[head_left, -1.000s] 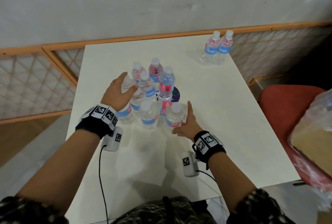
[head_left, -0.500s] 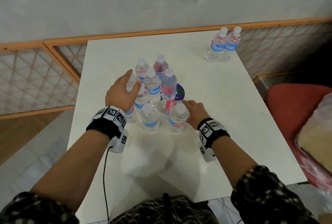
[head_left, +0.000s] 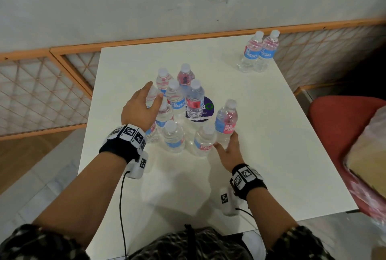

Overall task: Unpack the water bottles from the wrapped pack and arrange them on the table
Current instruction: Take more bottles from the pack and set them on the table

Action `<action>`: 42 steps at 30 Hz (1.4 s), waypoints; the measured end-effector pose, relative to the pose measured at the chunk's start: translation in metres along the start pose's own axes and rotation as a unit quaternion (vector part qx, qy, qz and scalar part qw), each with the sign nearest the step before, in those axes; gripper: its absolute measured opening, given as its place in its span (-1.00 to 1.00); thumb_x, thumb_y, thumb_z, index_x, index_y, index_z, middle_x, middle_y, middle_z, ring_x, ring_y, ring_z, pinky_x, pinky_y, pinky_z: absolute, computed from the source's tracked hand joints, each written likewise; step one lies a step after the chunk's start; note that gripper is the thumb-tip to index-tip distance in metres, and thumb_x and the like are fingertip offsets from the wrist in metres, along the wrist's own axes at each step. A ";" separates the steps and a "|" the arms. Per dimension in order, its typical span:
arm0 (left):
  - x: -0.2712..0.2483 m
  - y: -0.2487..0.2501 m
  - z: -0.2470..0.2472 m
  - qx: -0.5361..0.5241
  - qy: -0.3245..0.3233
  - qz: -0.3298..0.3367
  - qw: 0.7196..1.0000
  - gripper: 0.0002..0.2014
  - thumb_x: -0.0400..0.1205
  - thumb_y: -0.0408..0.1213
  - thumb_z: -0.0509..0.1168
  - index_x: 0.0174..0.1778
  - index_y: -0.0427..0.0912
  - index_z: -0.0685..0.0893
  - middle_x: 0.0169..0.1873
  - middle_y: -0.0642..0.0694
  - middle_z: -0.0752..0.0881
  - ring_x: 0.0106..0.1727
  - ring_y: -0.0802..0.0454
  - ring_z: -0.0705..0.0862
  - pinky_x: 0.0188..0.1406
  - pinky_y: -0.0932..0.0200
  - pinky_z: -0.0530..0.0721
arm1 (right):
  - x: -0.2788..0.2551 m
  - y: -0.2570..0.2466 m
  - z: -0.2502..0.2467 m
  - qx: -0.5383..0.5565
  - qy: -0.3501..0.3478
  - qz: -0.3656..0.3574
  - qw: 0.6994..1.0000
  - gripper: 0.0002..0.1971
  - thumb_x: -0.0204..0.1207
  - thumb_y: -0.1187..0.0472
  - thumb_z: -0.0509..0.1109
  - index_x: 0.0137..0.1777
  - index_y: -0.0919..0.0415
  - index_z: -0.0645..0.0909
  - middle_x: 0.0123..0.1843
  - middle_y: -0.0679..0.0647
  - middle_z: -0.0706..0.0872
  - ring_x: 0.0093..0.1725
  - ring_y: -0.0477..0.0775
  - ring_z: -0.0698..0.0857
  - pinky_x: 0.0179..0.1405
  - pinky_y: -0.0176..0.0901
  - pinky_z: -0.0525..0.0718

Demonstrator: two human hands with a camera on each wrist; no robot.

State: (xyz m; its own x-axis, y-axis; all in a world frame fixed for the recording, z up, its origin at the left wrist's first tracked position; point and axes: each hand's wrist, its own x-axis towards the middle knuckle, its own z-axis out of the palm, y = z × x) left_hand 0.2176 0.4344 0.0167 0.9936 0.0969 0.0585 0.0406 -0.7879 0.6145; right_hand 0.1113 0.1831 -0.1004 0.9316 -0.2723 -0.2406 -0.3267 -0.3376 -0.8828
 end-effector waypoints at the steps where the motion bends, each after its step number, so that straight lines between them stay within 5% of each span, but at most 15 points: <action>1: 0.000 0.000 0.000 0.000 -0.001 0.001 1.000 -0.45 0.65 0.18 0.13 0.57 0.15 0.32 0.49 -0.03 0.50 0.45 -0.12 0.52 0.39 -0.06 0.48 | -0.001 0.004 0.003 -0.043 0.000 0.014 0.999 -0.19 0.50 0.07 0.46 0.60 0.31 0.08 0.53 0.12 0.35 0.55 0.23 0.27 0.59 0.20 0.20; 5: -0.001 0.000 0.000 0.002 0.003 0.007 1.000 -0.45 0.65 0.17 0.13 0.58 0.14 0.32 0.49 -0.04 0.50 0.45 -0.13 0.52 0.39 -0.07 0.48 | -0.005 0.001 0.009 -0.158 -0.027 -0.002 0.987 -0.08 0.53 -0.06 0.39 0.64 0.33 -0.10 0.68 0.19 0.08 0.69 0.11 -0.04 0.66 0.04 -0.27; 7: -0.002 0.001 -0.001 0.002 0.001 0.005 1.000 -0.45 0.65 0.17 0.13 0.58 0.14 0.31 0.50 -0.03 0.49 0.45 -0.13 0.52 0.39 -0.07 0.48 | -0.003 -0.003 0.013 -0.190 -0.032 -0.012 0.981 -0.08 0.53 -0.11 0.36 0.66 0.29 -0.10 0.70 0.18 0.03 0.70 0.08 -0.07 0.62 0.03 -0.33; 13: -0.004 0.003 -0.003 -0.003 -0.007 0.001 1.000 -0.44 0.65 0.18 0.12 0.58 0.15 0.30 0.51 -0.02 0.48 0.47 -0.11 0.49 0.42 -0.06 0.46 | 0.009 -0.008 0.012 -0.253 -0.030 -0.013 0.967 -0.03 0.39 -0.16 0.48 0.66 0.15 0.04 0.67 0.12 0.16 0.65 0.18 0.12 0.62 0.15 0.11; 15: -0.004 0.003 -0.004 -0.006 -0.010 0.003 1.000 -0.44 0.65 0.17 0.12 0.58 0.14 0.30 0.51 -0.02 0.47 0.48 -0.11 0.48 0.43 -0.06 0.45 | 0.006 -0.010 0.010 -0.121 -0.050 -0.032 0.991 0.09 0.18 -0.03 0.67 0.63 -0.01 0.06 0.61 0.01 0.28 0.59 0.05 0.28 0.55 0.12 0.33; 17: -0.002 0.003 -0.005 -0.023 -0.020 0.000 1.000 -0.44 0.65 0.16 0.14 0.59 0.15 0.30 0.53 -0.01 0.45 0.50 -0.09 0.46 0.46 -0.04 0.42 | -0.003 -0.015 0.011 0.058 -0.080 -0.058 0.993 0.11 0.02 0.16 0.74 0.50 -0.22 0.13 0.45 -0.23 0.43 0.44 -0.27 0.45 0.39 -0.27 0.52; 19: 0.002 0.003 -0.006 -0.056 -0.045 -0.011 0.997 -0.44 0.65 0.14 0.17 0.58 0.17 0.29 0.55 0.02 0.42 0.54 -0.06 0.41 0.51 -0.02 0.38 | -0.010 -0.024 0.018 0.114 -0.100 -0.082 0.985 0.04 0.02 0.26 0.71 0.40 -0.29 0.18 0.35 -0.36 0.47 0.34 -0.38 0.52 0.22 -0.56 0.48; 22: 0.009 -0.002 -0.011 -0.107 -0.095 -0.023 0.990 -0.47 0.67 0.10 0.16 0.58 0.21 0.29 0.55 0.06 0.41 0.56 -0.02 0.39 0.55 -0.01 0.35 | -0.006 -0.037 0.040 0.125 -0.102 -0.080 0.984 0.13 -0.04 0.16 0.75 0.43 -0.39 0.13 0.39 -0.18 0.53 0.42 -0.07 0.53 0.41 -0.03 0.55; 24: 0.012 -0.007 -0.016 -0.116 -0.120 -0.020 0.986 -0.50 0.69 0.07 0.14 0.59 0.22 0.28 0.53 0.03 0.44 0.53 -0.04 0.44 0.52 0.05 0.39 | -0.005 -0.046 0.053 0.114 -0.108 -0.093 0.983 0.21 -0.06 0.12 0.75 0.54 -0.24 0.08 0.44 -0.07 0.51 0.46 0.06 0.52 0.42 0.28 0.51; 26: 0.013 -0.011 -0.021 -0.114 -0.141 -0.021 0.983 -0.51 0.70 0.05 0.12 0.58 0.26 0.26 0.46 -0.03 0.54 0.43 -0.07 0.54 0.37 0.14 0.47 | 0.000 -0.055 0.061 0.080 -0.116 -0.098 0.985 0.25 -0.12 0.05 0.73 0.58 -0.11 0.07 0.46 -0.05 0.52 0.46 0.07 0.52 0.41 0.31 0.51; 30: 0.017 -0.014 -0.028 -0.100 -0.183 -0.010 0.978 -0.50 0.72 -0.03 0.14 0.58 0.30 0.21 0.26 -0.01 0.63 0.24 0.05 0.61 0.13 0.27 0.41 | 0.009 -0.071 0.072 0.064 -0.151 -0.088 0.983 0.21 -0.11 0.23 0.64 0.45 -0.43 0.00 0.39 -0.13 0.49 0.42 0.04 0.52 0.39 0.24 0.55; 33: 0.022 -0.018 -0.030 -0.084 -0.200 -0.009 0.976 -0.50 0.72 -0.07 0.14 0.58 0.34 0.19 0.10 0.08 0.56 0.09 0.06 0.58 0.18 0.26 0.39 | 0.014 -0.076 0.086 0.070 -0.155 -0.068 0.983 0.30 -0.08 0.35 0.56 0.60 -0.12 -0.18 0.43 -0.06 0.44 0.44 0.07 0.48 0.41 0.26 0.53; 35: 0.024 -0.019 -0.031 -0.080 -0.198 -0.007 0.977 -0.51 0.72 -0.05 0.13 0.57 0.34 0.19 0.11 0.10 0.53 0.07 0.07 0.56 0.19 0.26 0.37 | 0.016 -0.075 0.098 0.073 -0.148 -0.050 0.985 0.34 -0.07 0.27 0.53 0.62 -0.05 -0.29 0.50 0.06 0.38 0.47 0.10 0.44 0.42 0.27 0.51; 39: 0.024 -0.019 -0.029 -0.087 -0.198 -0.016 0.976 -0.50 0.73 -0.05 0.11 0.57 0.38 0.16 0.30 0.05 0.59 0.05 0.09 0.56 0.16 0.26 0.38 | 0.019 -0.071 0.123 0.096 -0.128 -0.015 0.987 0.37 -0.18 0.02 0.53 0.52 -0.40 -0.36 0.59 0.16 0.20 0.55 0.20 0.35 0.46 0.31 0.44; 42: 0.024 -0.021 -0.028 -0.097 -0.190 -0.013 0.977 -0.52 0.73 0.03 0.07 0.58 0.37 0.16 0.46 0.00 0.50 0.15 0.14 0.48 0.23 0.28 0.32 | 0.013 -0.082 0.129 0.102 -0.107 -0.007 0.989 0.38 -0.13 0.00 0.58 0.52 -0.39 -0.39 0.65 0.16 0.10 0.60 0.17 0.28 0.56 0.19 0.32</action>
State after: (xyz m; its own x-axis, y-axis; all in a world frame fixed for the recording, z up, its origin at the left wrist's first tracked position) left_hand 0.2377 0.4701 0.0273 0.9614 -0.1472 -0.2323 0.0812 -0.6552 0.7511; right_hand 0.1712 0.3232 -0.0829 0.9552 -0.0656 -0.2887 -0.2954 -0.1447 -0.9444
